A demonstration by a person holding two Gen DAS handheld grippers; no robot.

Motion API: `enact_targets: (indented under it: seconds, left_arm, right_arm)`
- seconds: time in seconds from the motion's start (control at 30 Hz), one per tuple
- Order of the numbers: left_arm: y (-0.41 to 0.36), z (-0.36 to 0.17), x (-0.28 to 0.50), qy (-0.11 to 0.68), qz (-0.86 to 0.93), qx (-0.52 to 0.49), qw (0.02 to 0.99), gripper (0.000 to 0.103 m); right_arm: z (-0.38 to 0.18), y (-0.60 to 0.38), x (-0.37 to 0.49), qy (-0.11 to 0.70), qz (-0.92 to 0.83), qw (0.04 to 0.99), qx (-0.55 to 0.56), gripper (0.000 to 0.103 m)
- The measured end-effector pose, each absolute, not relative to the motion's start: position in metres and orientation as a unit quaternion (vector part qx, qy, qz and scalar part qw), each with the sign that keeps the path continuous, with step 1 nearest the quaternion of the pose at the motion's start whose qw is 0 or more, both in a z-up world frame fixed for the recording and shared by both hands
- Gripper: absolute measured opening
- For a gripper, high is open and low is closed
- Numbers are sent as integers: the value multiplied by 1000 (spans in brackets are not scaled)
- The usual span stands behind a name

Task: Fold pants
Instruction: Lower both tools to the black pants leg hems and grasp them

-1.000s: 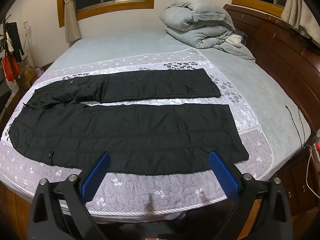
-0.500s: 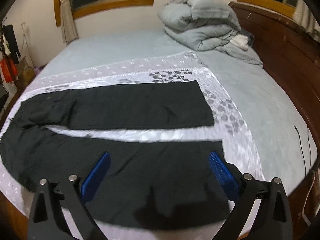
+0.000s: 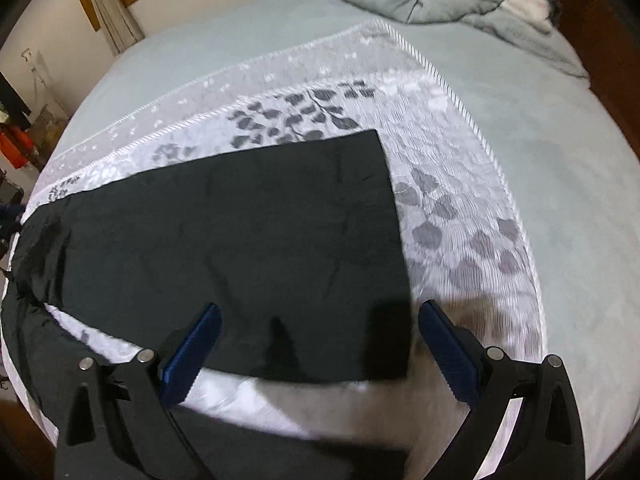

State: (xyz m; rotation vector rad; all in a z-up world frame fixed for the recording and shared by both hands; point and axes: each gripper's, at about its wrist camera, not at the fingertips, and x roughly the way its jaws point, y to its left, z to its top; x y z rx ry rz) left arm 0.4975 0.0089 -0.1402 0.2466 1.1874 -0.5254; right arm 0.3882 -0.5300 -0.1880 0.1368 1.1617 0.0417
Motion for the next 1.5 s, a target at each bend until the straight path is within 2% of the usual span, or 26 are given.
enact_targets:
  seconds: [0.2, 0.4, 0.87, 0.93, 0.97, 1.03, 1.1, 1.4, 1.5]
  left_arm:
    - [-1, -180, 552, 588, -298, 109, 744, 100]
    - [-4, -209, 579, 625, -308, 85, 713, 100]
    - [-21, -227, 568, 641, -328, 142, 680, 98]
    - [-23, -229, 564, 634, -312, 177, 685, 77]
    - [-25, -230, 562, 625, -302, 204, 690, 63]
    - [-25, -228, 562, 620, -297, 209, 696, 54]
    - [-21, -226, 564, 616, -287, 207, 703, 39]
    - [-12, -218, 557, 589, -300, 208, 721, 15]
    - [-9, -214, 553, 579, -303, 198, 730, 14]
  right_arm:
    - [-207, -541, 410, 559, 58, 823, 84, 99]
    - [-220, -528, 421, 577, 77, 811, 53, 99]
    - [-211, -538, 429, 577, 86, 809, 72, 99]
    - [-206, -538, 432, 569, 86, 815, 74, 99]
    - [-203, -539, 435, 564, 81, 819, 75, 99]
    - [-203, -538, 439, 565, 81, 818, 74, 99]
    - [-204, -535, 445, 565, 79, 818, 67, 99]
    - [-198, -542, 479, 544, 75, 832, 85, 99]
    - [-198, -541, 490, 540, 54, 838, 52, 99]
